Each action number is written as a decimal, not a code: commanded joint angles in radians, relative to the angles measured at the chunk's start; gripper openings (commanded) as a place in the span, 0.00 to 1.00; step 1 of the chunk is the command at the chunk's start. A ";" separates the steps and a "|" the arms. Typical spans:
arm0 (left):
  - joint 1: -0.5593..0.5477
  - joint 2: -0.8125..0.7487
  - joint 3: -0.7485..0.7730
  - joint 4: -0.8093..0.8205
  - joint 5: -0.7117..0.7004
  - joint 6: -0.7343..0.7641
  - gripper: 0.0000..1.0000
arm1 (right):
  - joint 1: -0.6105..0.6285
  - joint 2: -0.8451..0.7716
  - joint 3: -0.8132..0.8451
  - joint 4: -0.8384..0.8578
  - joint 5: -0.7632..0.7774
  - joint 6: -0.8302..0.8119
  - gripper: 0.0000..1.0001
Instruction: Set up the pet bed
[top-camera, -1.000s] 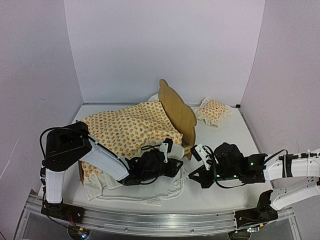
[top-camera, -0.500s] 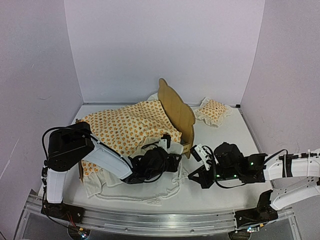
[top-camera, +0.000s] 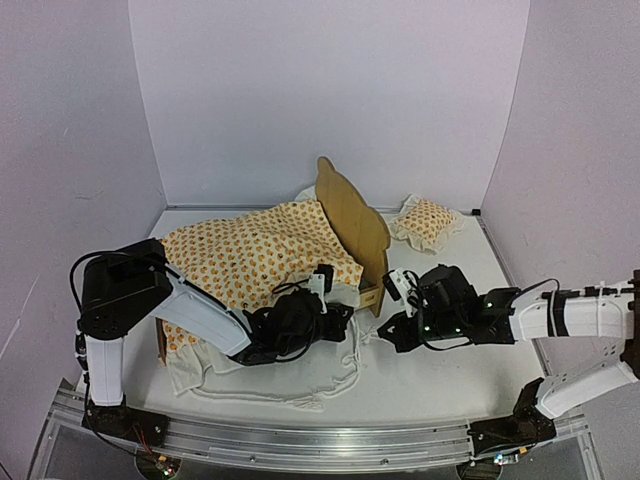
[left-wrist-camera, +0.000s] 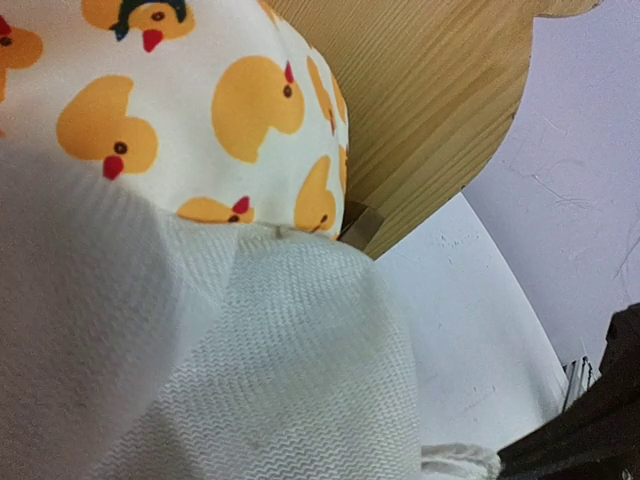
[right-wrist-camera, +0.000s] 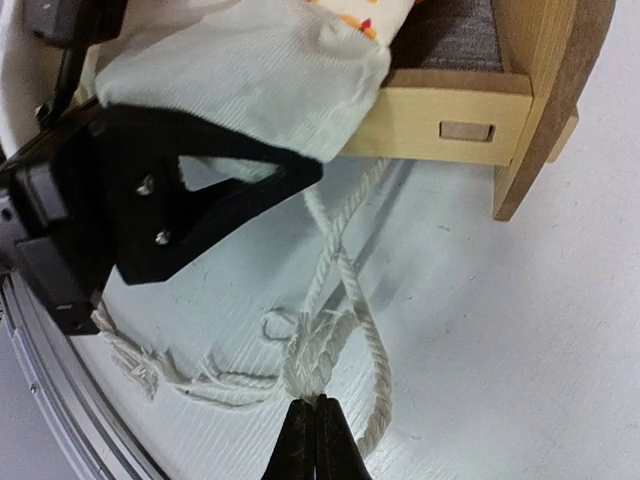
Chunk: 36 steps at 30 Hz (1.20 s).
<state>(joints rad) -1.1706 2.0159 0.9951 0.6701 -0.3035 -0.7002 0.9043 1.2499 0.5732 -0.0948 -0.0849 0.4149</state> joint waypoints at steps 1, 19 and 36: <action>0.008 -0.084 -0.033 0.085 0.046 0.028 0.00 | -0.031 0.060 0.104 0.025 0.030 -0.047 0.00; 0.010 -0.140 -0.124 0.191 0.160 0.042 0.00 | -0.108 0.353 0.159 0.464 -0.199 -0.163 0.00; 0.036 -0.230 -0.241 0.213 0.329 0.269 0.50 | -0.196 0.537 0.221 0.702 -0.649 -0.074 0.00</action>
<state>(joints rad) -1.1427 1.8938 0.8242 0.8249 -0.0467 -0.5583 0.7177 1.7767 0.7425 0.4976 -0.6006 0.3092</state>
